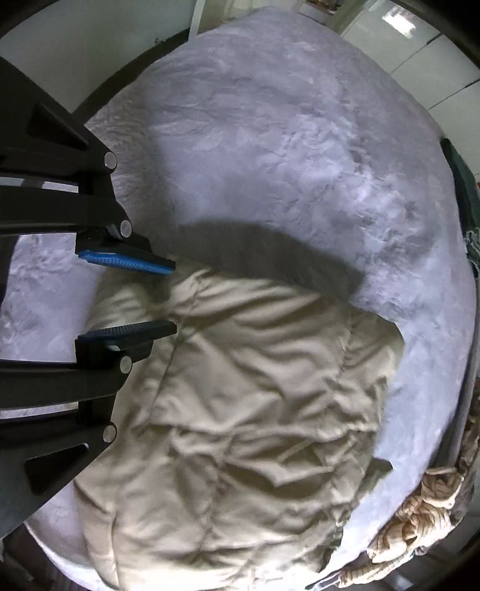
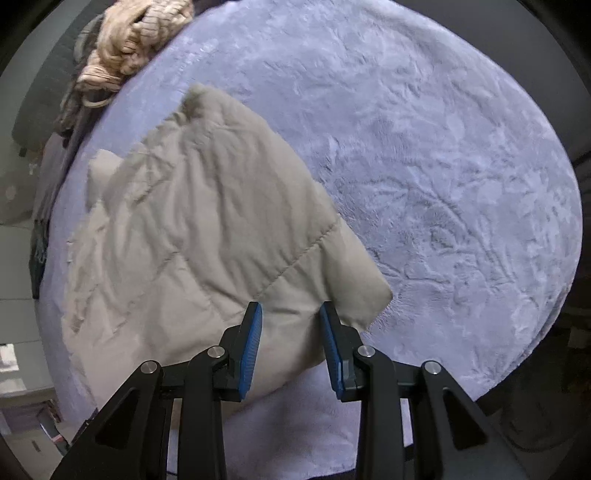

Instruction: Fold large clothes

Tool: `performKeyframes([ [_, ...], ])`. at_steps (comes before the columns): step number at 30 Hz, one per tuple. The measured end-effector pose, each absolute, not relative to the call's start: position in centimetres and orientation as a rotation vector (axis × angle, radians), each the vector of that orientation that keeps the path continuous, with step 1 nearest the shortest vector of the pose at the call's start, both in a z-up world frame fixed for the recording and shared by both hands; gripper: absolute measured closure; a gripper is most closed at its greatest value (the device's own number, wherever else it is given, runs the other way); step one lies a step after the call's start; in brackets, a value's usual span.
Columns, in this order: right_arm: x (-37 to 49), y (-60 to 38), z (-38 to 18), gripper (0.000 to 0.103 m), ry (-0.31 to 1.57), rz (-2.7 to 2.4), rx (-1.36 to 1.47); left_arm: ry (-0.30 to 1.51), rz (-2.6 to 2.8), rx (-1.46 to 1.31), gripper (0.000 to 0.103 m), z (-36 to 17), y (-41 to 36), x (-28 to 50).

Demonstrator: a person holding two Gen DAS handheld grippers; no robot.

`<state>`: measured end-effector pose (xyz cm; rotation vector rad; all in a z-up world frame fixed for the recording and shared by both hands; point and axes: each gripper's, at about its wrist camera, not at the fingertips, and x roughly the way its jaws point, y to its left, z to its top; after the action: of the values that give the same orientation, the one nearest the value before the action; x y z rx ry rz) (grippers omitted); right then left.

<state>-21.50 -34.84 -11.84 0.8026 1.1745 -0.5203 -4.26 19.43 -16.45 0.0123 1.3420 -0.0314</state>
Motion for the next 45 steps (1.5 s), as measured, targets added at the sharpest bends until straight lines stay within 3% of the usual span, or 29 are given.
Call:
performKeyframes([
  [4,-21.6,-33.2,-9.5,0.049,1.138,-0.463,0.758,1.325,-0.055,0.018,0.075,-14.9,18.3,-5.0],
  [7,-21.1,-31.8,-8.3,0.045,1.140,-0.400,0.709,1.317,-0.068,0.028,0.074,-14.2,17.5,-5.5],
  [8,-20.8,-31.2,-8.1,0.044,1.142,-0.379,0.699,1.318,-0.071,0.029,0.046,-14.0,17.2,-5.8],
  [10,-20.9,-30.8,-7.9,0.040,1.146,-0.351,0.691,1.309,-0.056,0.038,0.000,-13.5,16.9,-6.4],
  [20,-22.0,-28.6,-9.0,0.036,1.202,-0.279,0.648,1.277,-0.047,0.079,0.000,-11.6,16.3,-8.4],
  [24,-21.9,-27.5,-9.7,0.024,1.215,-0.239,0.647,1.291,-0.076,0.083,0.000,-11.8,16.0,-9.5],
  [28,-21.7,-26.4,-9.5,0.023,1.209,-0.210,0.632,1.287,-0.085,0.087,0.000,-11.7,15.9,-9.6],
  [33,-20.5,-24.8,-8.9,0.000,1.189,-0.183,0.632,1.285,-0.118,0.082,0.000,-11.9,16.5,-7.9],
  [45,-15.1,-17.7,-9.6,0.000,1.210,-0.143,0.659,1.349,-0.278,0.041,0.000,-14.1,19.9,-1.4],
])
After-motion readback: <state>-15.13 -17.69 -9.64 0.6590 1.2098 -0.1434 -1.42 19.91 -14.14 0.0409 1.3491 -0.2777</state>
